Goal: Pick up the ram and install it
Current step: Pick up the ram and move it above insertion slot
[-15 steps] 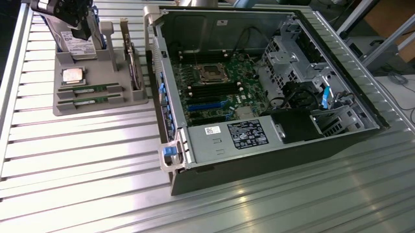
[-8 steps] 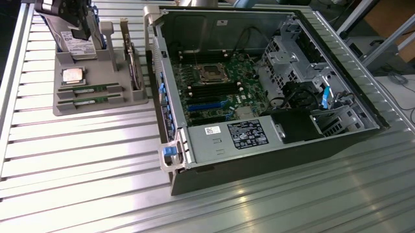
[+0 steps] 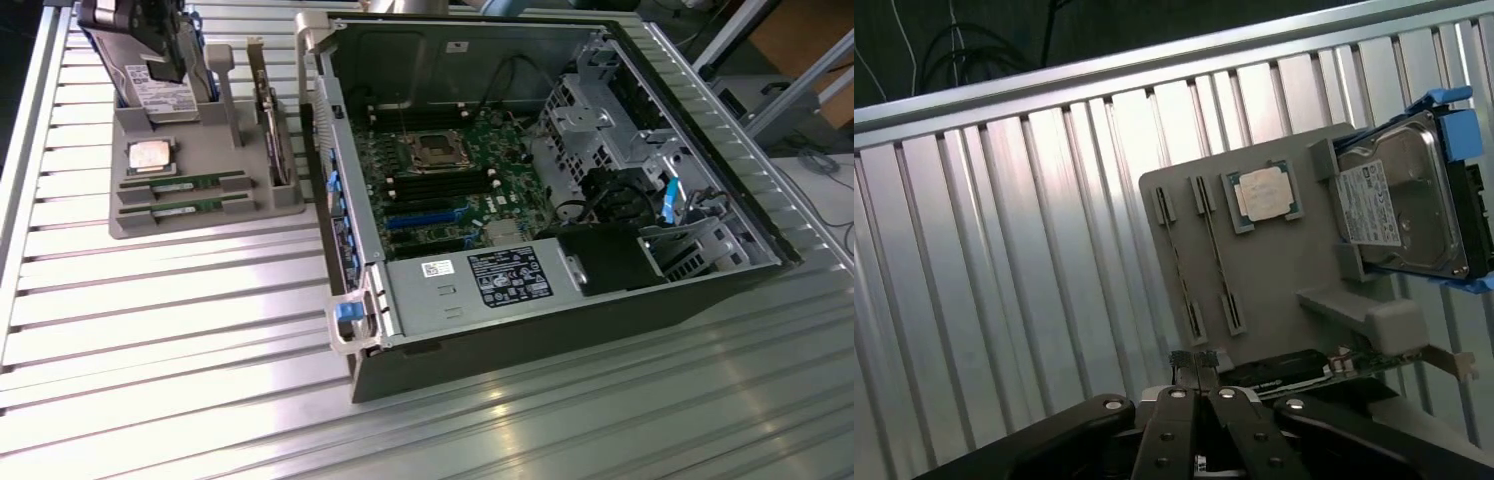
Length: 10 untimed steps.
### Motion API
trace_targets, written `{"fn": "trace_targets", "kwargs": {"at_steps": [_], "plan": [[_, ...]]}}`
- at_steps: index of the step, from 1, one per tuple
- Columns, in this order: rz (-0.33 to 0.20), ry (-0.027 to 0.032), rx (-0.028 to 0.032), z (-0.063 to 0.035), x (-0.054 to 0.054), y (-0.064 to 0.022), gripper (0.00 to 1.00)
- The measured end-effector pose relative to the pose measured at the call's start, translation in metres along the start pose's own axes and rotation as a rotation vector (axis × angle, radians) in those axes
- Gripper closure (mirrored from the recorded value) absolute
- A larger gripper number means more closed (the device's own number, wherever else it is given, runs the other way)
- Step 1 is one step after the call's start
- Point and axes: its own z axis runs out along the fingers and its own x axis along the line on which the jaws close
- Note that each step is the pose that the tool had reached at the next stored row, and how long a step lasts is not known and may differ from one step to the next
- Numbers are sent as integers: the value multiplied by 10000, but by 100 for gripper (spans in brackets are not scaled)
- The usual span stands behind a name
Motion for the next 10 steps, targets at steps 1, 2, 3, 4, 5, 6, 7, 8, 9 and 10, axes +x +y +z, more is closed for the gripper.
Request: {"fn": "trace_targets", "kwargs": {"at_steps": [1,2,3,4,5,6,7,8,9,10], "plan": [[-150,6,-3,0,0,0,90],[-225,9,-5,0,0,0,90],[-324,13,-7,0,0,1,90],[-479,20,-11,0,0,0,90],[-506,21,-11,0,0,0,90],[-506,21,-11,0,0,0,90],[-503,21,-11,0,0,0,90],[-501,21,-11,0,0,0,89],[-500,21,-11,0,0,0,84],[-499,20,-10,1,0,0,77]]}}
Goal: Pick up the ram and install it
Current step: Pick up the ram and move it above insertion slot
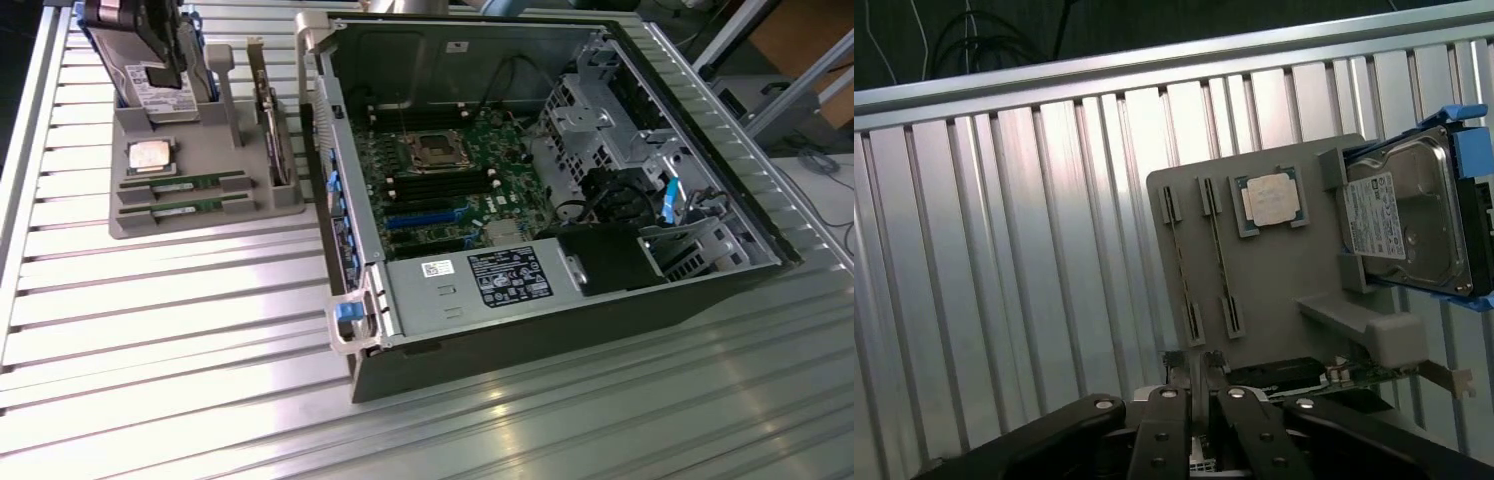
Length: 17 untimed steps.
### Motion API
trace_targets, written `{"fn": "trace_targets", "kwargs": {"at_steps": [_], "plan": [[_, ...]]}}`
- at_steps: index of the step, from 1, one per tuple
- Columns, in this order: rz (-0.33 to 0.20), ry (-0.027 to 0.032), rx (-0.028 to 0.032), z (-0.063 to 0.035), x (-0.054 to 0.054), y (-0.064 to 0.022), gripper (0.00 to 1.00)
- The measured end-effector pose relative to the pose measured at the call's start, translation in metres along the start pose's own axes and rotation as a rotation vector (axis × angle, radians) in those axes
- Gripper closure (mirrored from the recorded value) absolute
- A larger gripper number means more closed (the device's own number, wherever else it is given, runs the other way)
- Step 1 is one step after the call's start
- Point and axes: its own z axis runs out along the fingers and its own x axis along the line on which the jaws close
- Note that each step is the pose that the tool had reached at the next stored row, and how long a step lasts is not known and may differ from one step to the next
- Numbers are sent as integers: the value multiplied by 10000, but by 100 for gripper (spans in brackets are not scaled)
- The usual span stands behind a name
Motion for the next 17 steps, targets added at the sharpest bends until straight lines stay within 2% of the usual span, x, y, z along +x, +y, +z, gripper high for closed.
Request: {"fn": "trace_targets", "kwargs": {"at_steps": [1,2,8,17], "plan": [[1,0,-1,0,0,0,77],[3,0,0,0,0,0,70],[6,-1,0,14,0,-1,70],[-15,-33,-6,99,2,-4,70]]}}
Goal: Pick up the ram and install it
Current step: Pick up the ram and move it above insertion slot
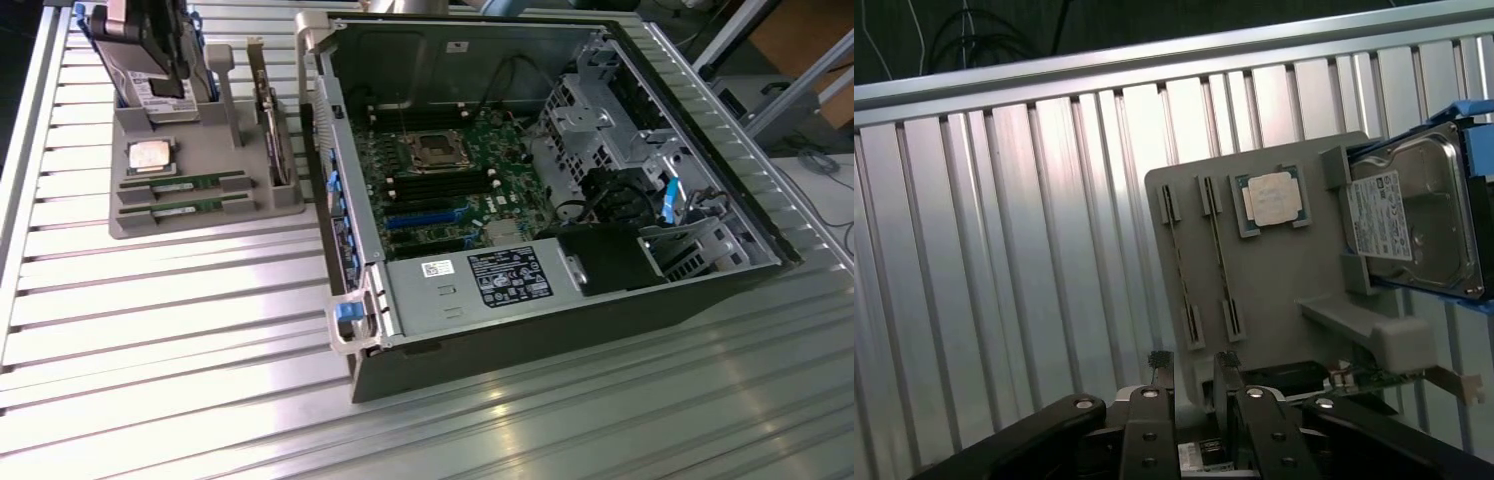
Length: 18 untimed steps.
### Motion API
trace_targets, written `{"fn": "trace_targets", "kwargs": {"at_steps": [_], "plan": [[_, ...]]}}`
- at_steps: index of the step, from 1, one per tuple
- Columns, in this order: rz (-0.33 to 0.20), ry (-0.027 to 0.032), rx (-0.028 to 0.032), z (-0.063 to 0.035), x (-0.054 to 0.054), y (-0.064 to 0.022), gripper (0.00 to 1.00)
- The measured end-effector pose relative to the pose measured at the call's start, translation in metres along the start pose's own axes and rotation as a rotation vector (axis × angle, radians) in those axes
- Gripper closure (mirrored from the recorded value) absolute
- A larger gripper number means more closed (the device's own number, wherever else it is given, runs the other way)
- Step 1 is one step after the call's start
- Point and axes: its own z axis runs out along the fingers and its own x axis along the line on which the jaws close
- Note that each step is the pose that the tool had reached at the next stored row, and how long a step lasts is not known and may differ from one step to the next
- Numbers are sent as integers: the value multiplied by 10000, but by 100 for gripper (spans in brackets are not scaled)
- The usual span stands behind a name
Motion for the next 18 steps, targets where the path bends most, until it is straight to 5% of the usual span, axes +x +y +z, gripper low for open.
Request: {"fn": "trace_targets", "kwargs": {"at_steps": [18], "plan": [[-81,-48,-10,138,3,-6,70]]}}
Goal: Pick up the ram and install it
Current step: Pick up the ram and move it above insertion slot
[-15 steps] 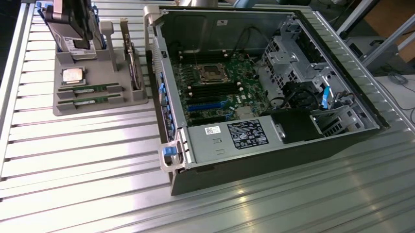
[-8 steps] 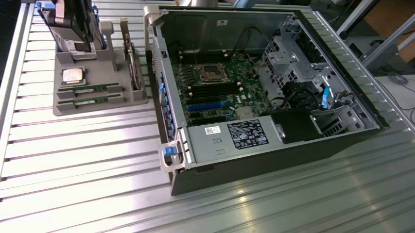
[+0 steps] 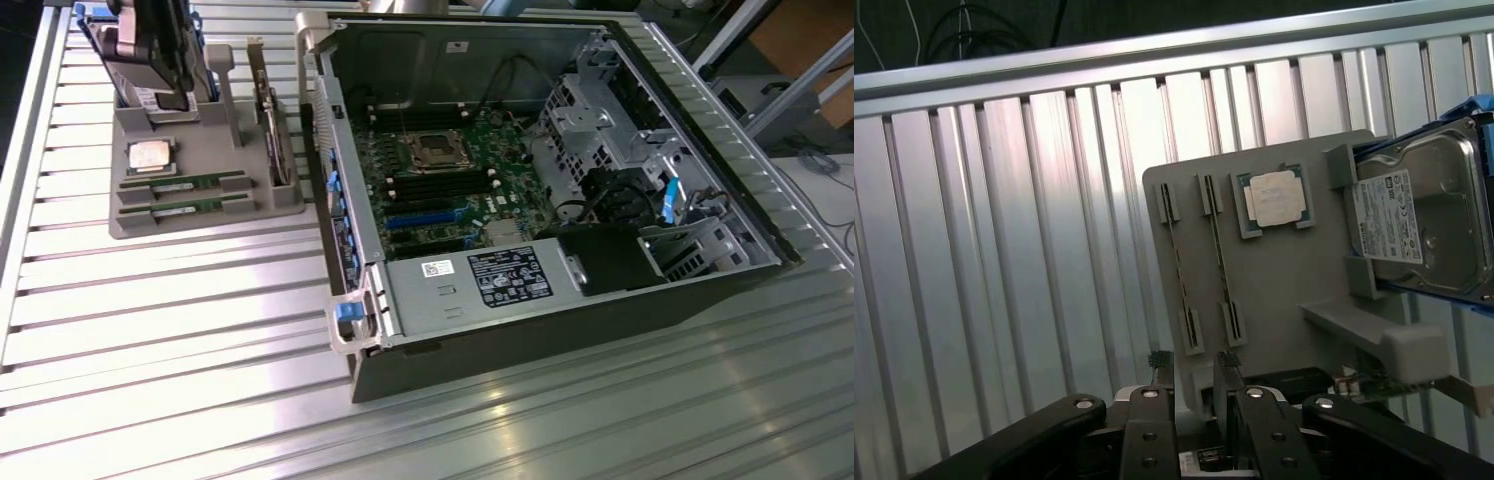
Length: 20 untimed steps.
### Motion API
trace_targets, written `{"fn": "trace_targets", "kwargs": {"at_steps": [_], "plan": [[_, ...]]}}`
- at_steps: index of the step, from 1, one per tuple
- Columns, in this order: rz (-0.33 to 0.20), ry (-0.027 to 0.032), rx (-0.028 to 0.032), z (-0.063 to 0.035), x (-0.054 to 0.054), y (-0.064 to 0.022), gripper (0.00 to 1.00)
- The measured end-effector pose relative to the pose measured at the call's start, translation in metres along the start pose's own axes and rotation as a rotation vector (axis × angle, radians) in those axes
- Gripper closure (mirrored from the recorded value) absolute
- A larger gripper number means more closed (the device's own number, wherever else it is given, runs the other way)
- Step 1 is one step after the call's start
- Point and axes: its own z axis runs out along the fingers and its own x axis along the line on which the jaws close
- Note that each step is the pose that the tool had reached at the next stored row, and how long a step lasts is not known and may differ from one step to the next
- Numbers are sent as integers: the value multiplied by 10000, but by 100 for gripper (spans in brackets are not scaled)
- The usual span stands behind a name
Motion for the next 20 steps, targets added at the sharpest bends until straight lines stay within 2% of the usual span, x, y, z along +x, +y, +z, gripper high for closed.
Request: {"fn": "trace_targets", "kwargs": {"at_steps": [20], "plan": [[-58,-7,-2,110,3,-5,70]]}}
